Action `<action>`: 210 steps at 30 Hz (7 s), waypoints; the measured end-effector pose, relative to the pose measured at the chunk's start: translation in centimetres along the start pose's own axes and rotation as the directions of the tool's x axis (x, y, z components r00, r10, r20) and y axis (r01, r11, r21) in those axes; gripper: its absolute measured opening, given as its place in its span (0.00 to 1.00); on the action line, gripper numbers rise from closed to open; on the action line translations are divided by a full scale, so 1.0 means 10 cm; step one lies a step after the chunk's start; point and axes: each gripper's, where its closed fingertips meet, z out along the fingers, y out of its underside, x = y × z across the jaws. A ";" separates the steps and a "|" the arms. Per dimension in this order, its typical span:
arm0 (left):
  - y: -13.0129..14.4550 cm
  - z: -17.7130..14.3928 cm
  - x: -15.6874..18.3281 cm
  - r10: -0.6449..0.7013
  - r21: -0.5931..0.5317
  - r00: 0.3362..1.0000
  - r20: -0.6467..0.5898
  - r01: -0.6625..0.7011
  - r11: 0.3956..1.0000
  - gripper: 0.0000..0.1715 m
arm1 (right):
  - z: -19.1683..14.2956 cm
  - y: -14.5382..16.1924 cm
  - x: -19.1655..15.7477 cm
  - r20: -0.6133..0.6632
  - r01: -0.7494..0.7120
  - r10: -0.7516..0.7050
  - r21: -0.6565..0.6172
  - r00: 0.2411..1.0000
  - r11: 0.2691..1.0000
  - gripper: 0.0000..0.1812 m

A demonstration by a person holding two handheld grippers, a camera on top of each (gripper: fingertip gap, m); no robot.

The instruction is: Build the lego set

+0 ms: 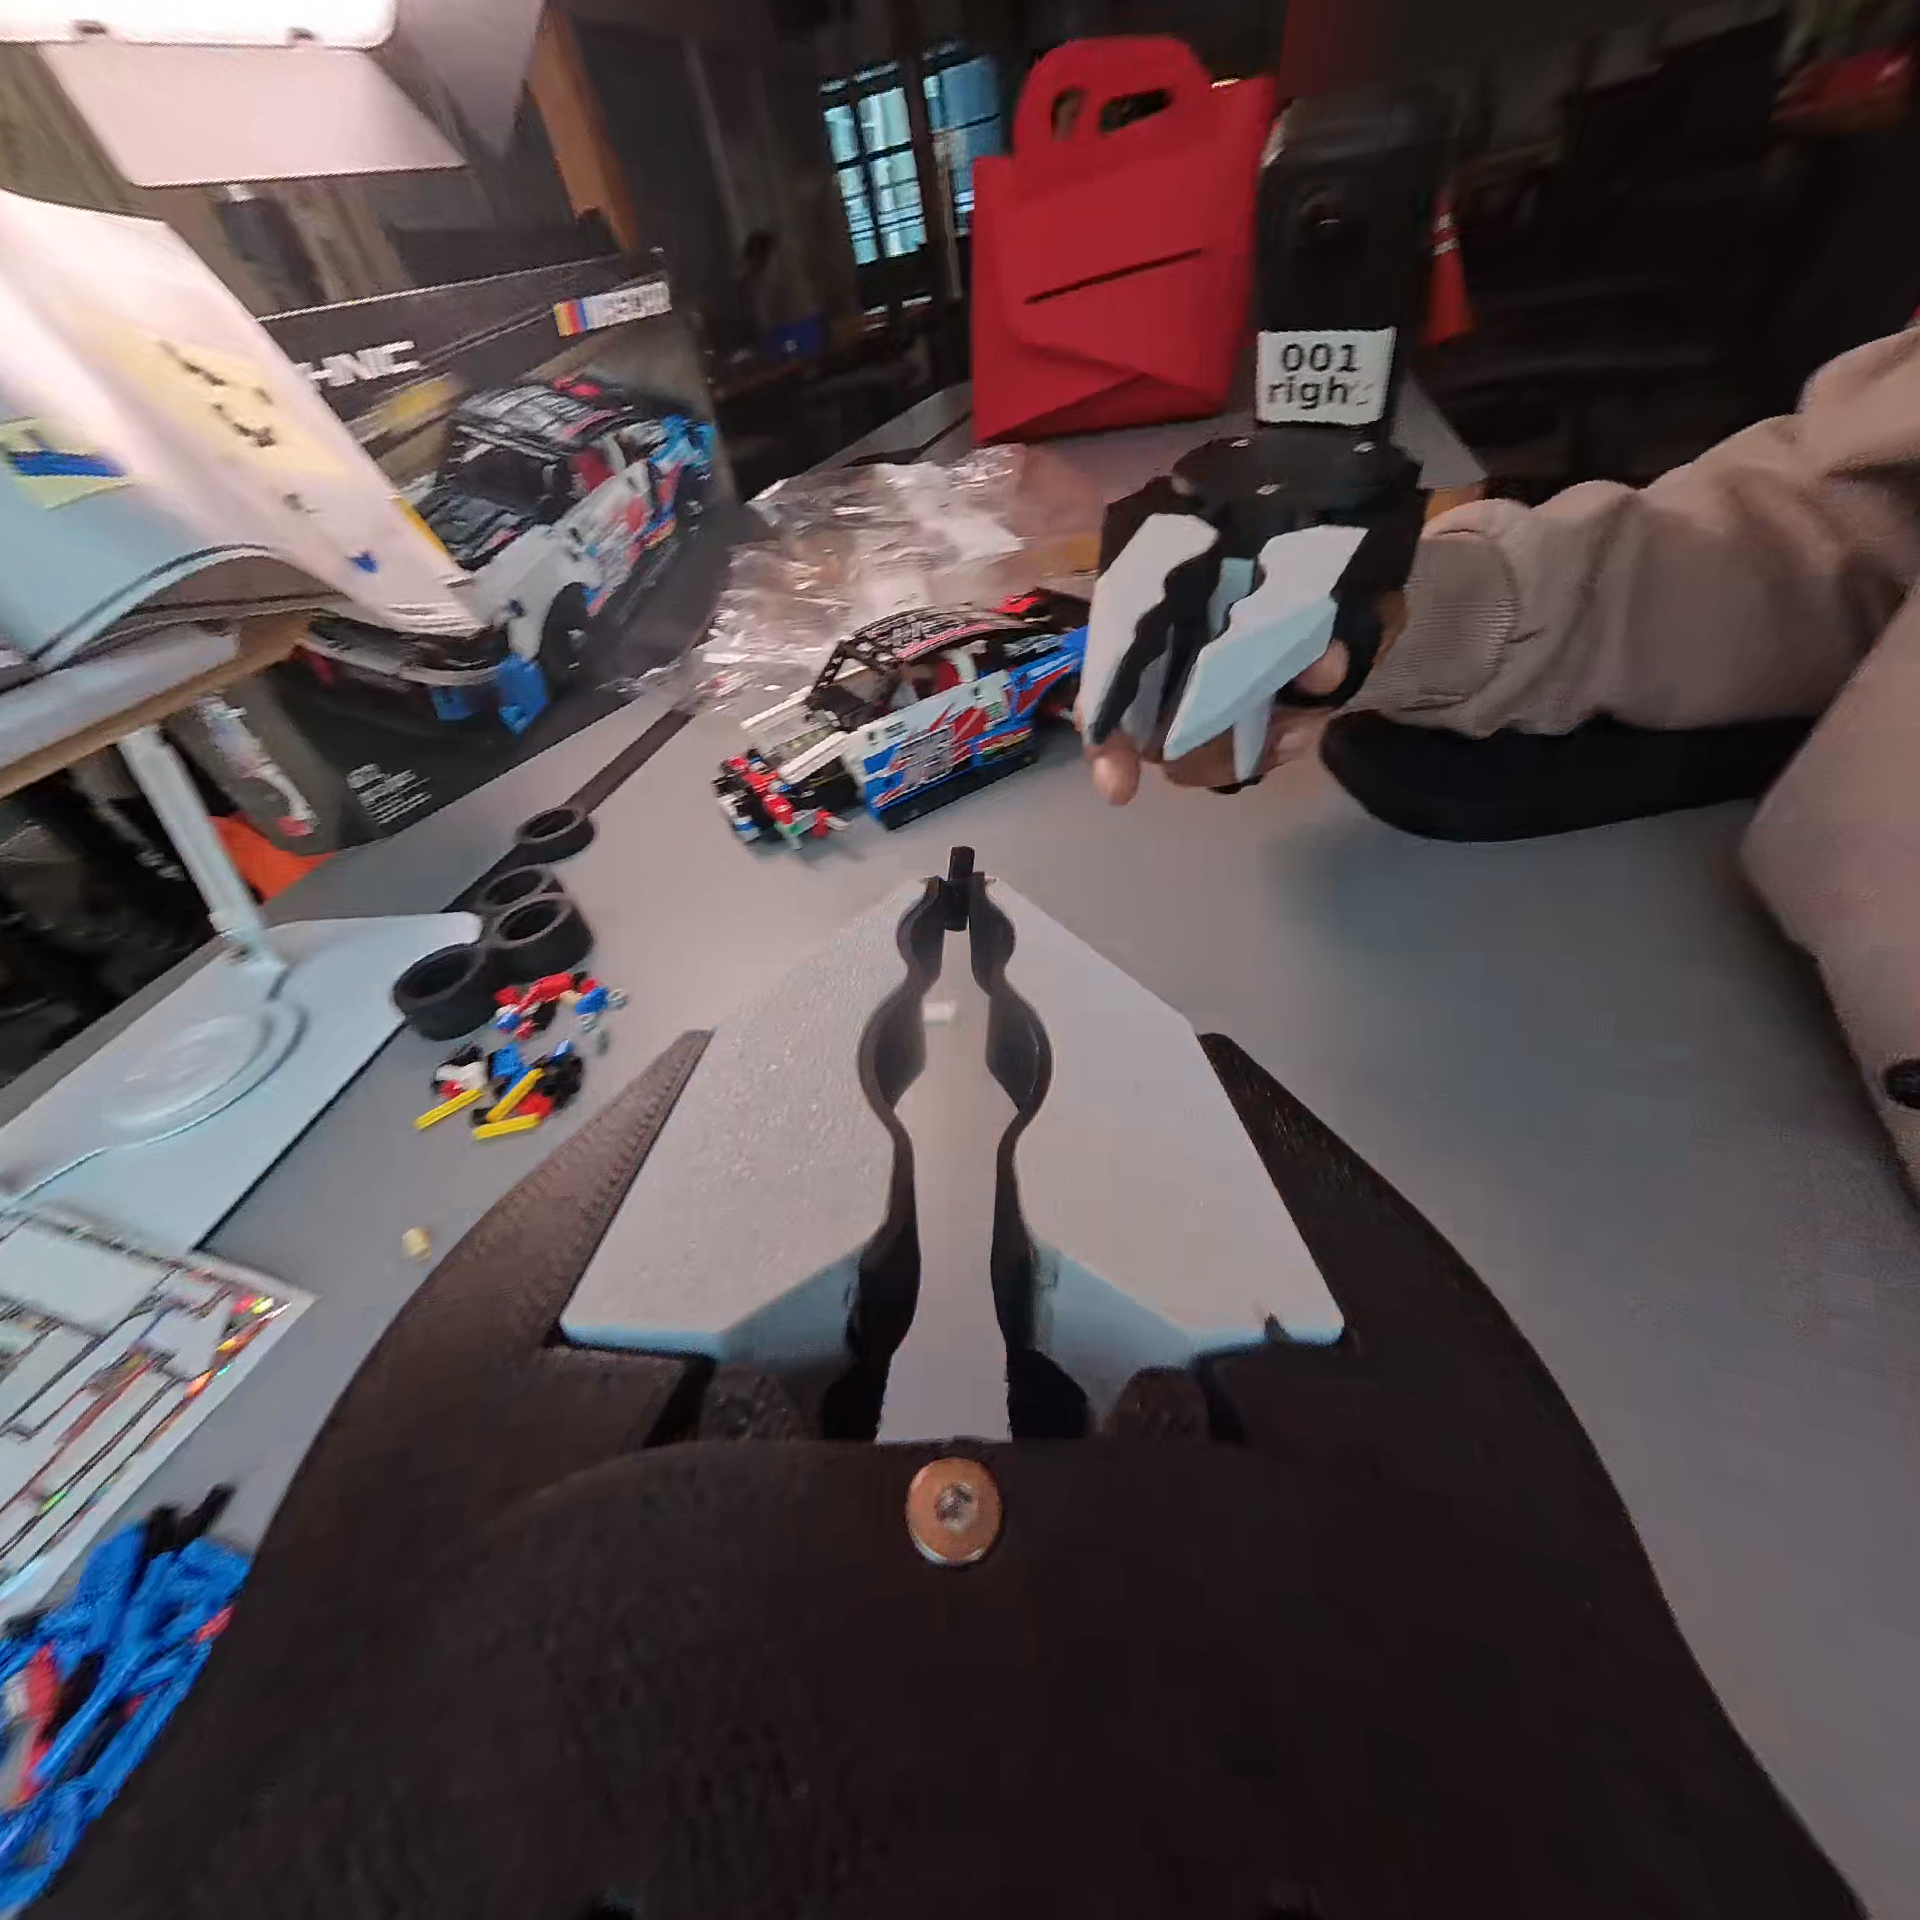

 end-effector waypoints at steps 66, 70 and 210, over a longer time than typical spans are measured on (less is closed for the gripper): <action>0.14 0.22 0.78 -0.080 -0.070 0.947 -0.312 0.061 0.996 0.01 | 0.26 0.11 -0.58 0.205 0.090 -0.079 -0.048 0.976 0.995 0.04; 0.14 0.22 0.78 -0.077 -0.072 0.947 -0.311 0.057 0.996 0.01 | 0.27 0.12 -0.58 0.199 0.100 -0.088 -0.056 0.976 0.993 0.02; 1.24 0.05 0.32 -0.123 -0.560 0.991 0.044 0.127 0.819 0.04 | 0.56 1.03 -0.32 0.410 0.399 -0.035 -0.860 0.911 0.318 0.01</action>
